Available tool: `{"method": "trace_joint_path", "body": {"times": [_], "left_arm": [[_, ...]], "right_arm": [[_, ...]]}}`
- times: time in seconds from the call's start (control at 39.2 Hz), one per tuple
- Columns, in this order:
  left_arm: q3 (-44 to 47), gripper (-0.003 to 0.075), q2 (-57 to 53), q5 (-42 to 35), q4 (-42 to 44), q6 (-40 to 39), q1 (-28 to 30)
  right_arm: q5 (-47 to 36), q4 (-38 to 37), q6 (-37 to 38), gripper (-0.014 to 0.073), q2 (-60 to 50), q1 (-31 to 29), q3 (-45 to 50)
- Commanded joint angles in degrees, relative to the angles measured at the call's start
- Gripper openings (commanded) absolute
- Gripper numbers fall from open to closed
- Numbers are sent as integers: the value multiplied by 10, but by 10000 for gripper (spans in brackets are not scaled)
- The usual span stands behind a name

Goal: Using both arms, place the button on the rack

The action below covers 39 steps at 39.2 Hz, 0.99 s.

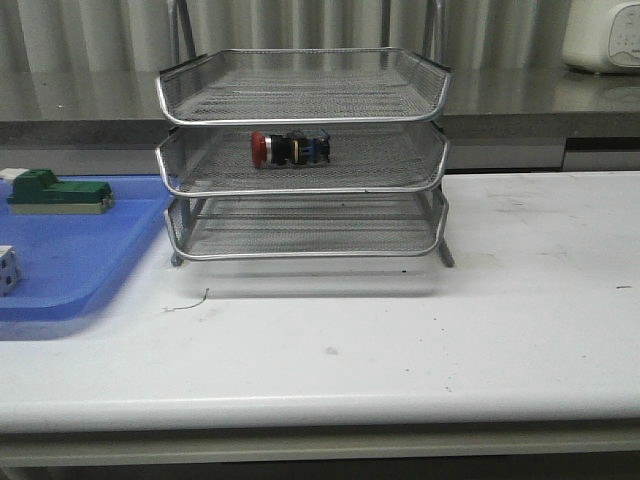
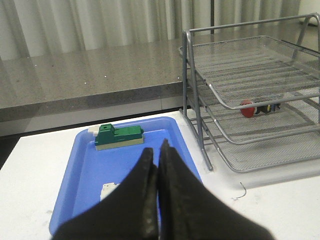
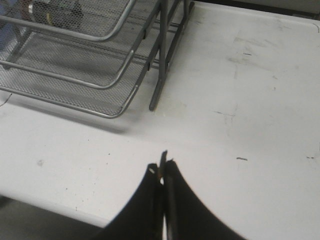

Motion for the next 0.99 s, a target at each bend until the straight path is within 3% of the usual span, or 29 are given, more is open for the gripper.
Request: {"method": "trace_joint_path", "body": {"times": [0.0, 0.23, 0.43, 0.97], "left_arm": [[-13, -19, 8, -49, -8, -6, 1], [-13, -19, 8, -49, -8, -6, 1], [-13, -19, 8, -49, -8, -6, 1], [-13, -19, 8, -49, -8, -6, 1]], "right_arm": [[-52, -2, -2, -110, -79, -4, 44], [-49, -1, -2, -110, -280, -4, 152], [-49, -1, -2, -110, -415, -4, 181], [-46, 0, -2, -110, -448, -4, 181]]}}
